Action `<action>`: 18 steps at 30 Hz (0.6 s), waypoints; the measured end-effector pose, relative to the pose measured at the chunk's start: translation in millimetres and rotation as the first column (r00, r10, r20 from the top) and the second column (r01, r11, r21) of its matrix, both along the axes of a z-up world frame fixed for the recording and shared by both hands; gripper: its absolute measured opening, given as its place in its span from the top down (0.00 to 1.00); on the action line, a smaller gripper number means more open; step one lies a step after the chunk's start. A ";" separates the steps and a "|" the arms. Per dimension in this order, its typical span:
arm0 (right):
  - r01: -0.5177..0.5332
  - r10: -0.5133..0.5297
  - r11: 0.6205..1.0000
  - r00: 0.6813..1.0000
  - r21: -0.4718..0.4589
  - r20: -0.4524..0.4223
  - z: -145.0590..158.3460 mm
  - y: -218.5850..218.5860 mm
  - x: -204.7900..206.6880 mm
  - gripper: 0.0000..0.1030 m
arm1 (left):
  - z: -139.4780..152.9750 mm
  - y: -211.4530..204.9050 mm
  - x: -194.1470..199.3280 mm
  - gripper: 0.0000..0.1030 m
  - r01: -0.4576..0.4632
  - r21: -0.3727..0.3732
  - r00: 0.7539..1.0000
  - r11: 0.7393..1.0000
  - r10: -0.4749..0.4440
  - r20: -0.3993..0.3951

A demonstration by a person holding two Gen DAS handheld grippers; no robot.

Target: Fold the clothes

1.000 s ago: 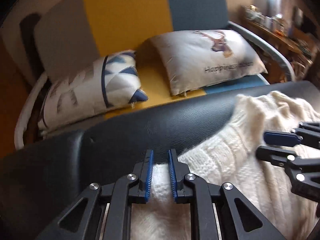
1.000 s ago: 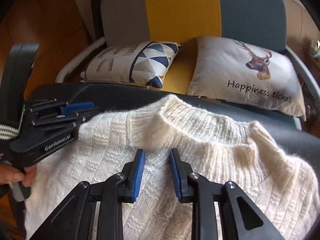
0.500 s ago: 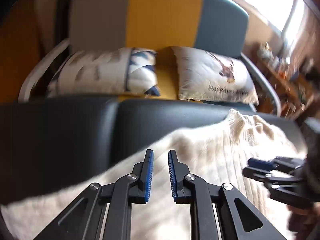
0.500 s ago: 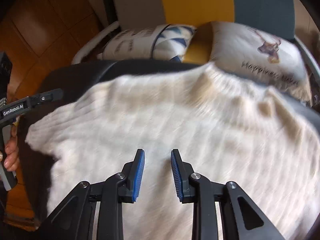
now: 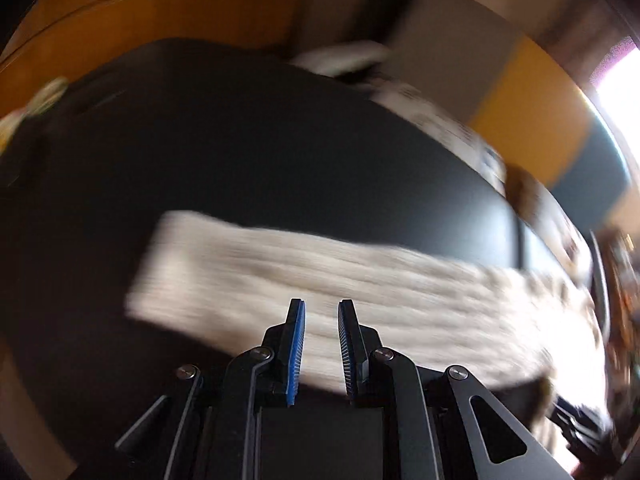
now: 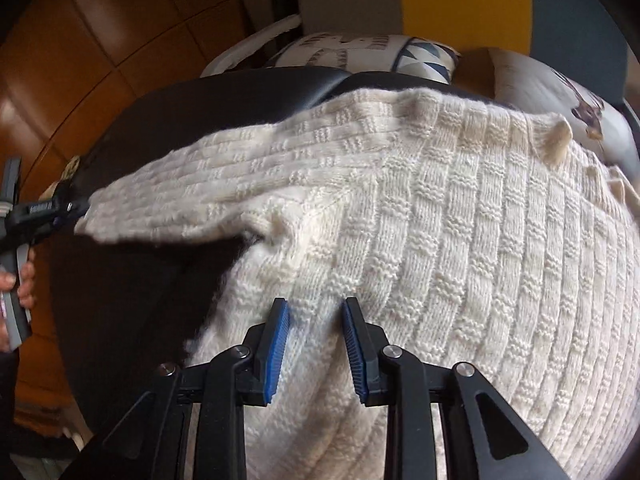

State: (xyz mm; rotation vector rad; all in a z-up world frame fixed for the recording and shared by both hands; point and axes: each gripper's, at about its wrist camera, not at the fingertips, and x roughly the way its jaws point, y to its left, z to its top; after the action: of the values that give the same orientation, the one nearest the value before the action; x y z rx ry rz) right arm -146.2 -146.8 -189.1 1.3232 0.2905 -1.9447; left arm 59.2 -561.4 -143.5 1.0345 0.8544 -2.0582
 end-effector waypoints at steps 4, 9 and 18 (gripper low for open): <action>0.032 -0.031 0.999 0.999 0.032 -0.029 0.7 -9.6 1.7 0.72 | -22.2 -44.2 29.1 0.83 -0.086 0.063 0.996 0.994 0.084 0.024; 0.082 -0.078 0.995 0.995 -0.057 0.067 17.5 8.8 -0.7 0.70 | -24.4 -49.3 24.1 0.83 -0.042 0.004 0.997 0.999 0.041 0.072; 0.159 -0.154 0.985 0.986 -0.072 0.067 44.4 114.4 54.4 0.70 | 18.2 38.1 23.3 0.78 0.199 0.070 0.974 0.977 -0.189 -0.127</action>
State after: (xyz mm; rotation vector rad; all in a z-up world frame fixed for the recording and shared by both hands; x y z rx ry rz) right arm -91.8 -32.4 -144.7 1.3876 0.0820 -2.0187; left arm 82.5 -523.4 -125.3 1.0848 0.9379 -2.2855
